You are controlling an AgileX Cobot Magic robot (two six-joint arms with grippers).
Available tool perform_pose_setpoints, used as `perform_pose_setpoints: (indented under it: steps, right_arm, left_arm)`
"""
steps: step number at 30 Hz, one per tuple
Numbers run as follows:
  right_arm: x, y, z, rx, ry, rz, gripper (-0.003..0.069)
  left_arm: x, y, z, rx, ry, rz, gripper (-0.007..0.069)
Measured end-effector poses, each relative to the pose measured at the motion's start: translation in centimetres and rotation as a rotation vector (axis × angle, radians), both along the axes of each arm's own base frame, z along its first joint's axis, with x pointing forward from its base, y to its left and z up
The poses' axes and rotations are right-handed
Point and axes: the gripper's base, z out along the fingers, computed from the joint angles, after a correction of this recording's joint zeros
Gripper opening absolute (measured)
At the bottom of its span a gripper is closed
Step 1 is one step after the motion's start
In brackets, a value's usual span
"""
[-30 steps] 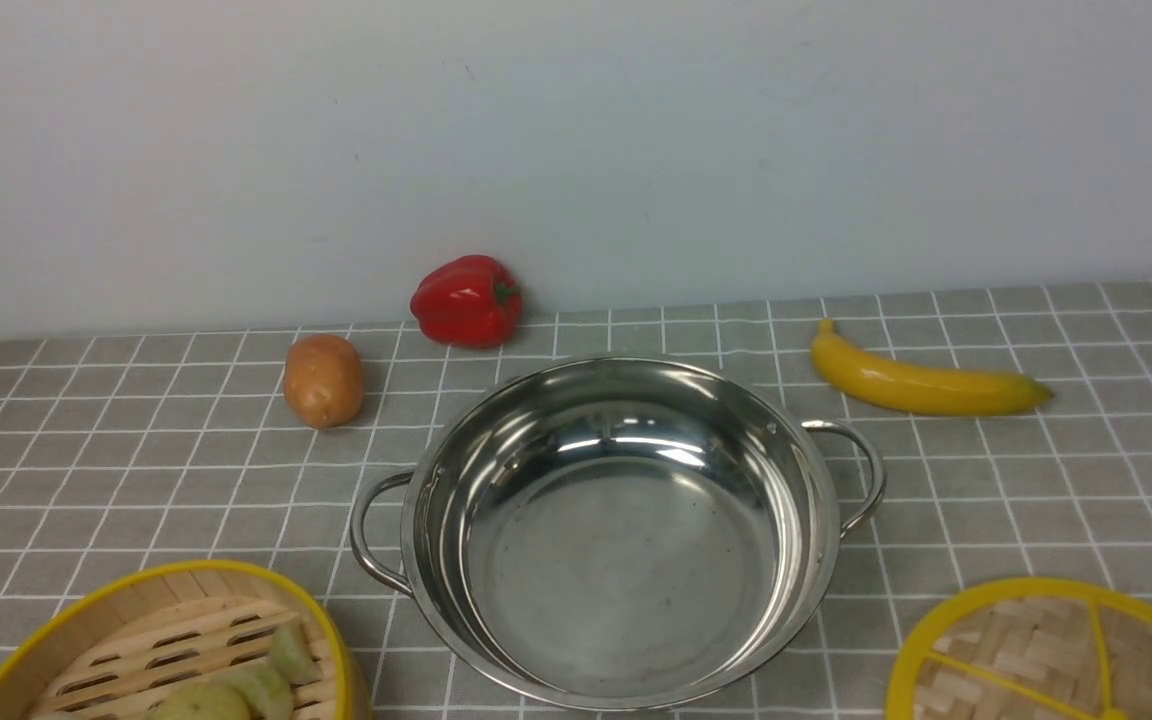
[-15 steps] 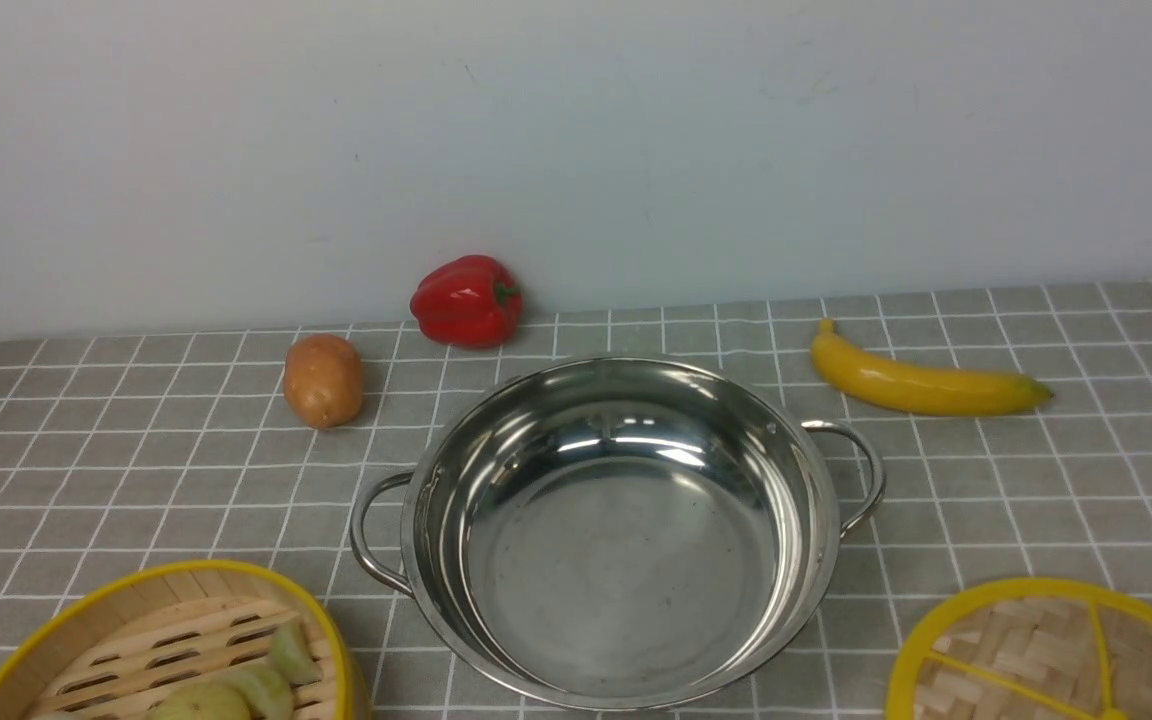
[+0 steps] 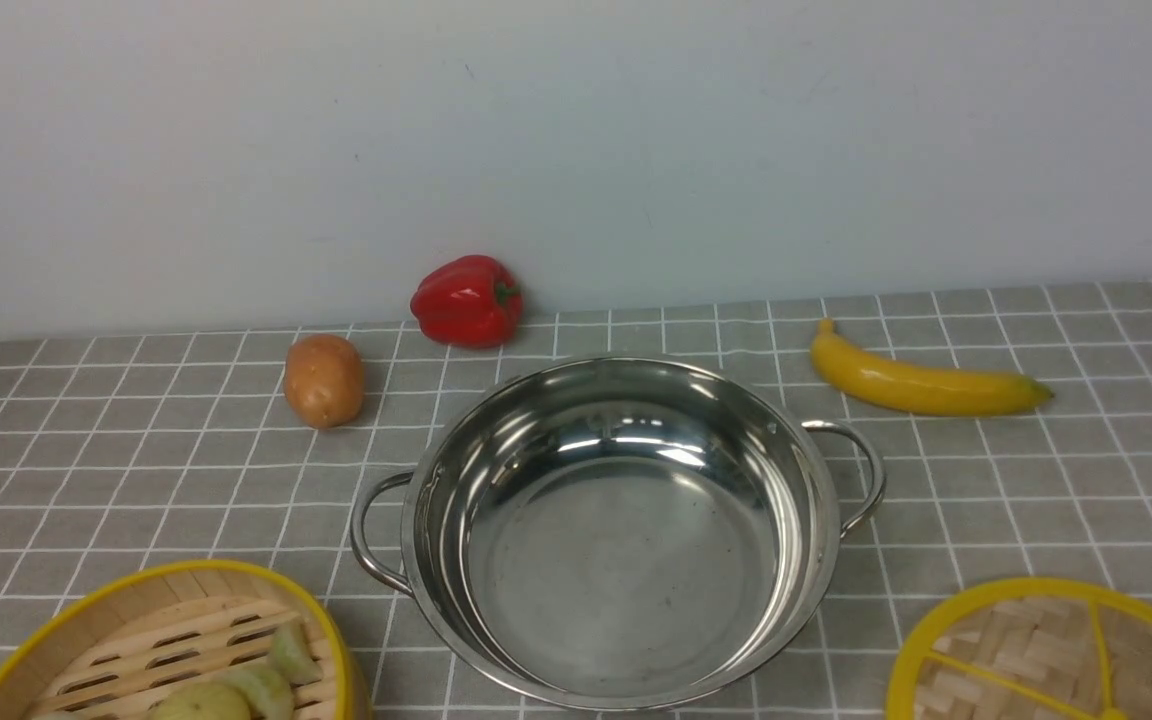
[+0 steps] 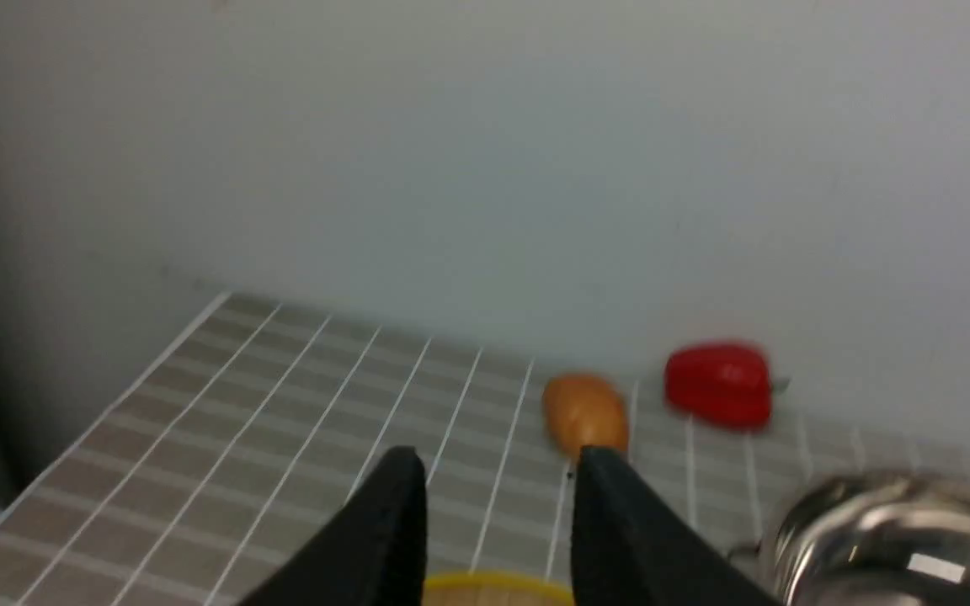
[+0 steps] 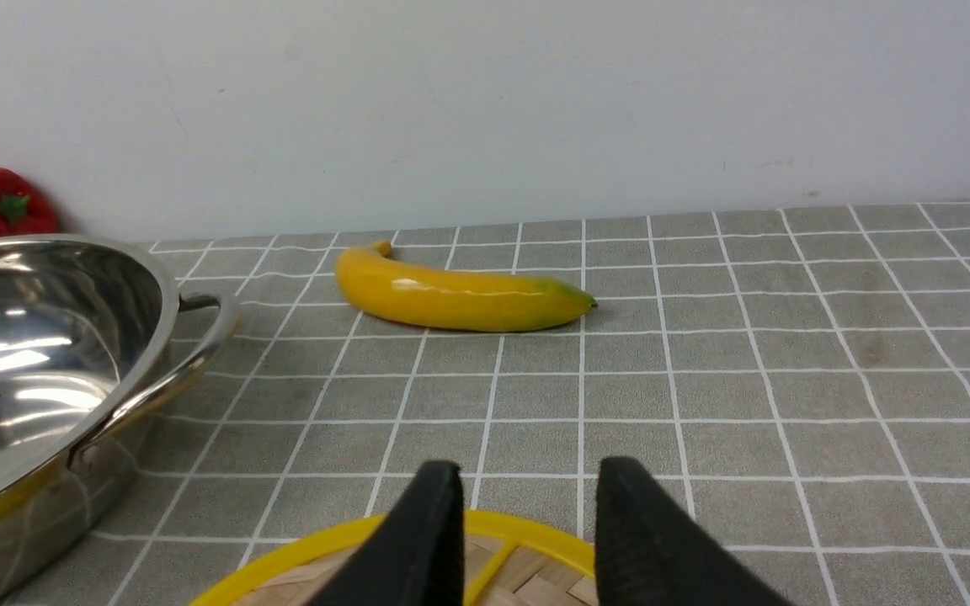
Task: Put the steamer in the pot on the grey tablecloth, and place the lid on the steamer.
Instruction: 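Grasp the rim of the steamer basket holding the buns with the left gripper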
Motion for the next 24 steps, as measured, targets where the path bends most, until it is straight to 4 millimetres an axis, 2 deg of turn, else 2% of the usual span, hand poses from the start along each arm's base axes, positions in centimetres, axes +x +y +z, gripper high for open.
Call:
perform_pose_setpoints:
  steps: [3,4,6,11,14,17,19,21,23,24]
  right_arm:
    - [0.0,0.0,0.0,0.0,0.0,0.0,0.0243]
    - [0.0,0.0,0.0,0.0,0.0,0.0,0.0243]
    - [0.0,0.0,0.0,0.0,0.0,0.0,0.0243]
    - [0.0,0.0,0.0,0.0,0.0,0.0,0.0243]
    - [0.0,0.0,0.0,0.0,0.0,0.0,0.0243]
    - [0.0,0.0,0.0,0.0,0.0,0.0,0.0243]
    - [0.0,0.0,0.0,0.0,0.0,0.0,0.0243]
    - [0.0,0.0,0.0,0.0,0.0,0.0,0.0243]
    - [0.0,0.0,0.0,0.0,0.0,0.0,0.0243]
    - [0.0,0.0,0.0,0.0,0.0,0.0,0.0243]
  left_arm:
    - [0.4,0.0,0.9,0.024,0.14,-0.024,0.0243]
    - [1.1,-0.1,1.5,0.044,0.262,-0.06,0.0243]
    - [1.7,-0.2,1.5,0.059,0.322,-0.084,0.0243]
    - [6.2,-0.2,-0.1,0.183,0.636,-0.272,0.0243]
    - [8.7,-0.3,-1.4,0.17,0.754,-0.348,0.0243]
    - [10.1,-0.3,-2.1,0.116,0.796,-0.338,0.0243]
    - [11.7,0.1,-3.0,0.056,0.851,-0.262,0.0243]
    - [12.1,0.6,-3.4,0.063,0.884,-0.219,0.0243]
    - [12.7,1.3,-4.0,0.082,0.938,-0.14,0.0243]
    - [13.3,2.1,-4.7,0.101,1.006,-0.048,0.0243]
